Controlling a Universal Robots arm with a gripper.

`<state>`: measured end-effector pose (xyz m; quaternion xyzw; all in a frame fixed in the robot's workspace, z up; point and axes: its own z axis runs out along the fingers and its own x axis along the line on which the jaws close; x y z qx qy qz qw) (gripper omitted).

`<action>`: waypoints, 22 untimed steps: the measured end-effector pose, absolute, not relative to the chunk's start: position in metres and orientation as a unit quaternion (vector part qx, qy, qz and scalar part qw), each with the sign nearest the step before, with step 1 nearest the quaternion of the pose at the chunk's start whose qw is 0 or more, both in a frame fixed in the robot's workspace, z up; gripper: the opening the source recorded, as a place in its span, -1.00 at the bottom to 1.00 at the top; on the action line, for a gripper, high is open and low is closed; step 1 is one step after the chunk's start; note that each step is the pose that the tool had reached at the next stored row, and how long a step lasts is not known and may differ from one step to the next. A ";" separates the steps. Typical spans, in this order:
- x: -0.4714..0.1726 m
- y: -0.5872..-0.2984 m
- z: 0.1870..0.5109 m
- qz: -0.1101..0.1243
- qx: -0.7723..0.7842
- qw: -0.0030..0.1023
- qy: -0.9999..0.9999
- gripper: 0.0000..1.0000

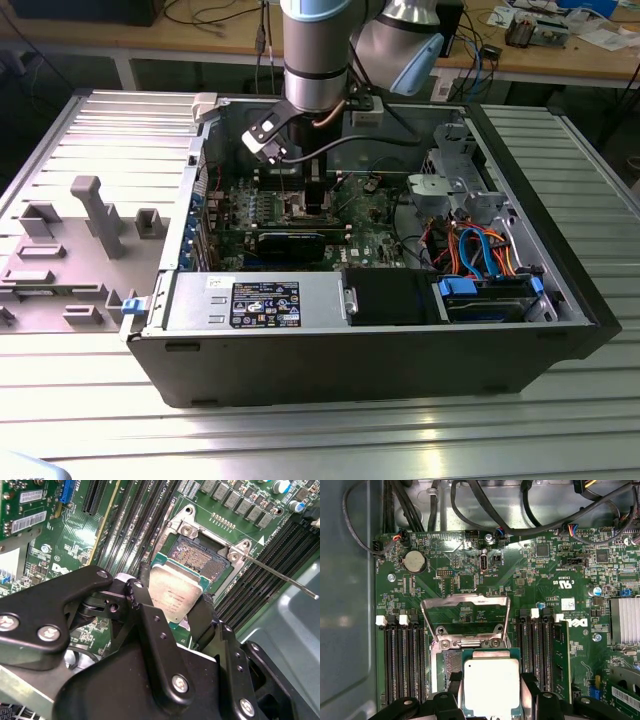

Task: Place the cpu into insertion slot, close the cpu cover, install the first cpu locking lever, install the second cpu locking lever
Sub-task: 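Place the cpu into insertion slot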

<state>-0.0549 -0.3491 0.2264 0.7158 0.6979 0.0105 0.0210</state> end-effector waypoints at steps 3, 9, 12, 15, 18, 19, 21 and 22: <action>-0.055 -0.349 0.223 0.011 0.716 0.021 0.698 0.09; -0.055 -0.349 0.220 0.011 0.716 0.021 0.698 0.09; -0.055 -0.349 0.215 0.011 0.716 0.021 0.698 0.09; -0.055 -0.349 0.212 0.011 0.716 0.021 0.698 0.09; -0.055 -0.349 0.211 0.011 0.716 0.021 0.698 0.09; -0.055 -0.349 0.211 0.011 0.716 0.021 0.698 0.09; -0.055 -0.349 0.210 0.011 0.716 0.021 0.698 0.09; -0.055 -0.349 0.210 0.011 0.716 0.021 0.698 0.09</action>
